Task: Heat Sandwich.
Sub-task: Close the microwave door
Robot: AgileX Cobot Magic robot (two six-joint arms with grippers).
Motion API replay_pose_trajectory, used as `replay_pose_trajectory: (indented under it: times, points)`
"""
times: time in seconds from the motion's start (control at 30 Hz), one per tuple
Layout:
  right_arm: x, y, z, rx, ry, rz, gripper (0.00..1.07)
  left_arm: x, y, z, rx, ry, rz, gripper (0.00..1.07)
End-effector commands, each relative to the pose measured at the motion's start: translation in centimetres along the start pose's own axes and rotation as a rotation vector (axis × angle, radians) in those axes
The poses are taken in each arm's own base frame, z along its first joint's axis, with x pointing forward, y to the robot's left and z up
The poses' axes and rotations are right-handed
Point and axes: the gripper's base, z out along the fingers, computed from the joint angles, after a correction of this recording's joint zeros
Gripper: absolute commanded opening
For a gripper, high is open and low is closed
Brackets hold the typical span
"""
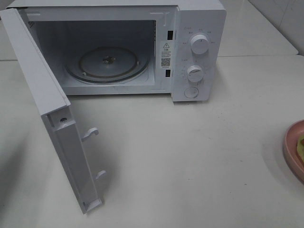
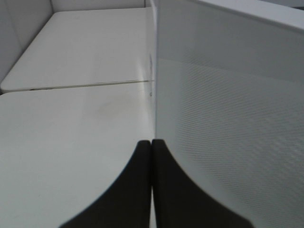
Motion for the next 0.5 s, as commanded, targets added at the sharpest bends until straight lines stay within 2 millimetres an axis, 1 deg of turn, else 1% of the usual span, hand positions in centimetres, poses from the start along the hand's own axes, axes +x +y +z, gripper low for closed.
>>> replay_pose_trajectory:
  times: [0.03, 0.07, 0.1, 0.17, 0.23, 0.33, 0.37, 0.4, 0.5]
  points:
    - [0.1, 0.0, -0.2, -0.004, -0.038, -0.003, 0.76, -0.6, -0.8, 0.6, 0.106, -0.078, 0.03, 0.0]
    - [0.1, 0.0, -0.2, -0.004, -0.038, -0.003, 0.76, -0.6, -0.8, 0.6, 0.106, -0.078, 0.03, 0.0]
    - [0.1, 0.0, -0.2, -0.004, -0.038, -0.003, 0.76, -0.4, -1.3, 0.9, 0.161, -0.093, 0.051, 0.0]
    - [0.1, 0.0, -0.2, -0.004, -0.038, -0.003, 0.76, -0.1, -1.6, 1.2, 0.203, -0.098, 0.06, 0.0]
    - [0.1, 0.0, -0.2, -0.004, -0.038, -0.003, 0.76, 0.0, -1.7, 1.4, 0.214, -0.096, 0.062, 0.0]
    - [0.1, 0.0, -0.2, -0.004, -0.038, -0.003, 0.76, 0.0, -2.7, 2.0, 0.272, -0.091, 0.077, 0.0]
    - [0.1, 0.0, -0.2, -0.004, -0.038, -0.003, 0.76, 0.0, -2.7, 2.0, 0.272, -0.091, 0.077, 0.0]
    - [0.1, 0.0, -0.2, -0.004, -0.038, -0.003, 0.76, 0.1, -3.5, 2.4, 0.306, -0.078, 0.105, 0.0]
    - [0.1, 0.0, -0.2, -0.004, -0.038, -0.003, 0.76, 0.4, -4.3, 2.9, 0.318, -0.056, 0.091, 0.0]
